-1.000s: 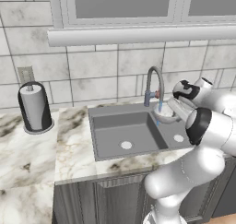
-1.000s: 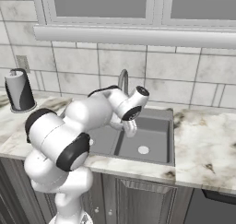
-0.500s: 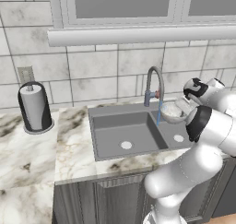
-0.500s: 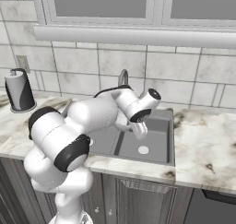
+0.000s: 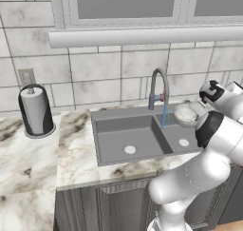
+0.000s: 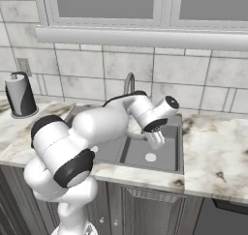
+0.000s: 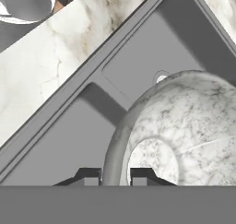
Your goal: Rinse each bowl for a few seconds and place them down in the sink or on the counter.
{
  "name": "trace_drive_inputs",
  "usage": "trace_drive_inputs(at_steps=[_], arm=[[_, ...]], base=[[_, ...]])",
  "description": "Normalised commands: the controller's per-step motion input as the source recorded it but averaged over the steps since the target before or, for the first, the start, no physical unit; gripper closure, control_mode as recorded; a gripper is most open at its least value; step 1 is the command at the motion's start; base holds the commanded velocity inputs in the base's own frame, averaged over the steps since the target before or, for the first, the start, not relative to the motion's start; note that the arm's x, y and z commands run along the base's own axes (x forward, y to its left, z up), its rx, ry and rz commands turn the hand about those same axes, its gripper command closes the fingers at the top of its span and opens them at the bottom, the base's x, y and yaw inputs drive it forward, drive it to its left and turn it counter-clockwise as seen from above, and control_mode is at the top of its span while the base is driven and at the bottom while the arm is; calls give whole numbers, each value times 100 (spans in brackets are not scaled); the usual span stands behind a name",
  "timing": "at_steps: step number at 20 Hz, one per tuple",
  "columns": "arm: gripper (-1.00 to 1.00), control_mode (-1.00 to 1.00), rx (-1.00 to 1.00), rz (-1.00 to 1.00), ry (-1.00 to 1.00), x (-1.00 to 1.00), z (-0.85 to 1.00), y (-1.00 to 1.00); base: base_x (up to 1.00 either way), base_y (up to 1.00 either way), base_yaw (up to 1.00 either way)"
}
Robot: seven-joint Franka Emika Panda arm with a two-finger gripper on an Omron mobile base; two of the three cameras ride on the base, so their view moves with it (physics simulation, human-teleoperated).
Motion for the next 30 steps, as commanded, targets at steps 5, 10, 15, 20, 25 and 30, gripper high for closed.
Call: trace_drive_inputs(at_steps=[5,10,15,20,25,30], arm=[[100,-100,-2,-5,1,-7,27,-26],[100,-100,-5,-7,4,-5,18,-27],[100,-100,-5,-7,4,-8,11,-30],[100,-100,-4,-7,2,-13,3,-33],[100,-100,-1,-9,-1,-16,0,-36],[100,-100,-2,-11,-4,-9,0,-28]], base=[[0,0,0],[0,0,0],[0,0,0],[0,0,0],[0,0,0],[0,0,0]])
